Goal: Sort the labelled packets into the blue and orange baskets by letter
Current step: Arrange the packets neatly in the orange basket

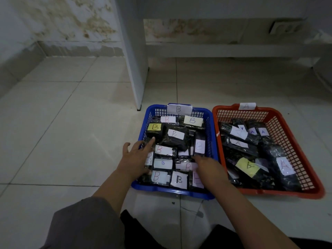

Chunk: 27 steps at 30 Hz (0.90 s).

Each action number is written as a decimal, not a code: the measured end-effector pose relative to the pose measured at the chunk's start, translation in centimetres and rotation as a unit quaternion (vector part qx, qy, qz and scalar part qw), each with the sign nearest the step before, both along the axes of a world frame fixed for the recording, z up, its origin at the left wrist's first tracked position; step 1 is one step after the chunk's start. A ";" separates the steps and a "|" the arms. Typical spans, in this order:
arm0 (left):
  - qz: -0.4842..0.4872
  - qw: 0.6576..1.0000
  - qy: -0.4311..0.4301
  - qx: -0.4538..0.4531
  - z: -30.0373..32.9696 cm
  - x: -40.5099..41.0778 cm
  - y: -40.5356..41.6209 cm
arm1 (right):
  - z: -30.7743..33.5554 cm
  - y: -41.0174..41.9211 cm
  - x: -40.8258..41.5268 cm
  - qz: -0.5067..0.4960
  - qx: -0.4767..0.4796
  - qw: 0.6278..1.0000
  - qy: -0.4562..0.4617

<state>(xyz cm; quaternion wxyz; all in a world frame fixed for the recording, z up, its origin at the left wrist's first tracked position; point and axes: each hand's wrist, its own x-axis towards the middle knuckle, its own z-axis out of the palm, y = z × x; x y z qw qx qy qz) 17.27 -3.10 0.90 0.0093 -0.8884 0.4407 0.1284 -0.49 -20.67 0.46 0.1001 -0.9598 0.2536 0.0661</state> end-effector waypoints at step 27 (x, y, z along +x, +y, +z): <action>-0.040 0.945 0.131 -0.295 1.5 -9.1 -10.8 | 3.5 -5.9 -2.5 -0.162 0.196 0.921 -0.295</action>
